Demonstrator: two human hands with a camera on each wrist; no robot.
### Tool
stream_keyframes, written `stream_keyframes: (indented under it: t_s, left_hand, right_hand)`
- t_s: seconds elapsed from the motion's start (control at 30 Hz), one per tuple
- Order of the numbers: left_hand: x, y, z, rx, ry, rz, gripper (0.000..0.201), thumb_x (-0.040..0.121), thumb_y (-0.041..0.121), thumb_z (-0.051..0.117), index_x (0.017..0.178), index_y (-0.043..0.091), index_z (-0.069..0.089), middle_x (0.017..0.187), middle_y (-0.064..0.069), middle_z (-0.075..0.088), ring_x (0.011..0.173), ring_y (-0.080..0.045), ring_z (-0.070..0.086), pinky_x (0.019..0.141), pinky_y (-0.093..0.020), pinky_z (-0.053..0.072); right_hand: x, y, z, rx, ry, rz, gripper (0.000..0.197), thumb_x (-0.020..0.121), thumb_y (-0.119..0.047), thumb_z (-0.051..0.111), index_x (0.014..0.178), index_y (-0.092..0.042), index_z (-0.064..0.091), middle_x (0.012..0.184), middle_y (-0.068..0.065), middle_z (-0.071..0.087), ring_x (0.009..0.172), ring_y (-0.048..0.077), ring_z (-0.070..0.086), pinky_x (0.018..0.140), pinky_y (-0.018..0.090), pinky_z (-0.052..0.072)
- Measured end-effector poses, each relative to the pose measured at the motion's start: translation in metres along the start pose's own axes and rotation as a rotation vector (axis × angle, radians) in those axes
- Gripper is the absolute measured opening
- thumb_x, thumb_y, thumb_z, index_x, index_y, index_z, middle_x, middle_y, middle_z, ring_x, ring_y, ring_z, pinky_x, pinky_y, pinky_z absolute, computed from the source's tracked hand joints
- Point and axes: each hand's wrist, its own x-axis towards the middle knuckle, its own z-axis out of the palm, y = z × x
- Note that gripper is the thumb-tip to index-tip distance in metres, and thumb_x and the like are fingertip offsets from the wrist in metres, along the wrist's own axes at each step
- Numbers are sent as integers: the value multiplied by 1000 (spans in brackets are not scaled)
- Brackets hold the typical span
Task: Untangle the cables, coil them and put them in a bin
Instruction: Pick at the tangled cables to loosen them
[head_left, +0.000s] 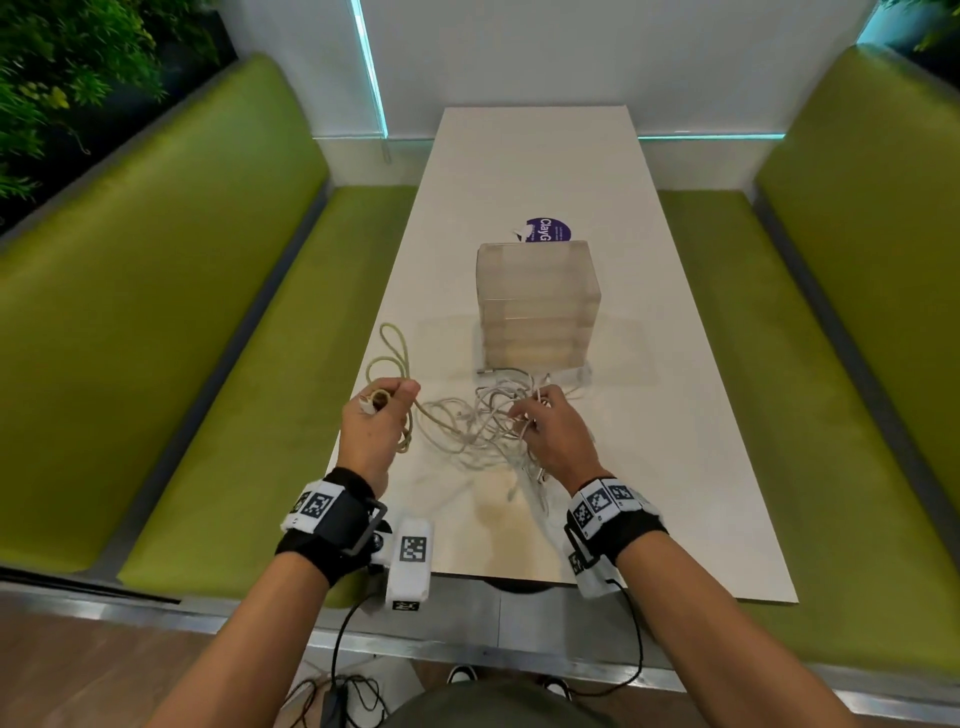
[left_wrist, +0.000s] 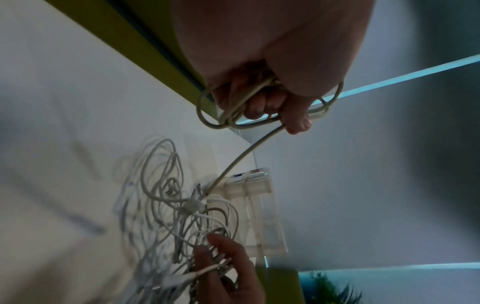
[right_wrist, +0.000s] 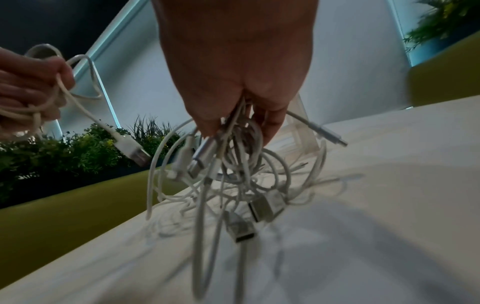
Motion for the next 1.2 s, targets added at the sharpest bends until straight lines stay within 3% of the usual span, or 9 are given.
stream_keyframes:
  t_s: [0.13, 0.27, 0.37, 0.5, 0.63, 0.8, 0.9, 1.07, 1.2]
  left_hand:
    - [-8, -1, 2, 83, -103, 29, 13, 87, 12, 67, 76, 16, 60, 57, 5, 45, 48, -6, 38, 47, -18, 34]
    - [-25, -12, 5, 139, -216, 16, 13, 86, 13, 68, 76, 16, 62, 61, 3, 48, 47, -3, 40, 48, -17, 35]
    - [-31, -16, 3, 141, -245, 33, 13, 85, 9, 69, 75, 14, 61, 61, 2, 52, 45, -2, 41, 48, -14, 36]
    - [-35, -21, 0, 203, -337, 49, 9, 85, 8, 68, 79, 6, 62, 49, 16, 56, 45, 3, 46, 49, -10, 36]
    - [-39, -31, -8, 231, -359, 44, 14, 85, 9, 68, 86, -3, 62, 50, 15, 54, 46, 3, 47, 50, -8, 36]
    - [-42, -40, -11, 315, -400, 19, 13, 83, 16, 72, 75, 16, 62, 60, 13, 57, 67, -6, 55, 69, -19, 44]
    - [-45, -43, -11, 375, -410, 21, 18, 83, 17, 72, 71, 21, 60, 55, 15, 54, 58, 0, 47, 60, -13, 38]
    - [-50, -45, -11, 407, -427, 23, 16, 84, 17, 72, 72, 18, 61, 63, 10, 52, 55, 2, 46, 58, -11, 37]
    - [-57, -45, -13, 455, -513, 14, 11, 83, 19, 72, 76, 15, 64, 67, 9, 55, 59, 2, 48, 63, -13, 39]
  right_hand:
    - [-6, -16, -15, -18, -225, -27, 30, 82, -10, 68, 109, -25, 67, 127, 4, 40, 102, 23, 57, 85, 32, 49]
    - [-22, -32, -38, -202, -517, -7, 63, 79, 2, 62, 127, -37, 52, 139, 7, 31, 107, 28, 56, 78, 32, 48]
    - [-26, -39, -49, -287, -607, -4, 79, 76, 6, 66, 132, -43, 40, 142, 8, 30, 110, 32, 55, 82, 41, 52]
    - [-41, -36, -58, -422, -667, 53, 91, 77, 6, 64, 142, -43, 23, 155, 11, 13, 109, 34, 58, 74, 33, 47]
    - [-60, -22, -52, -482, -577, 126, 70, 83, -10, 62, 141, -33, 31, 149, 12, 22, 106, 36, 58, 81, 36, 49]
    - [-58, -1, -47, -357, -379, 185, 55, 88, -19, 62, 137, -26, 40, 151, 8, 22, 121, 38, 43, 95, 43, 45]
    - [-65, 2, -45, -199, -334, 132, 57, 89, -29, 63, 140, -29, 37, 154, 8, 20, 129, 34, 38, 101, 43, 41]
    - [-69, -8, -48, -197, -344, 77, 47, 93, -8, 50, 135, -28, 49, 136, 8, 52, 122, 25, 51, 97, 35, 43]
    - [-66, -10, -74, -309, -381, 123, 50, 91, 0, 45, 127, -31, 58, 125, 3, 64, 110, 21, 61, 88, 32, 48]
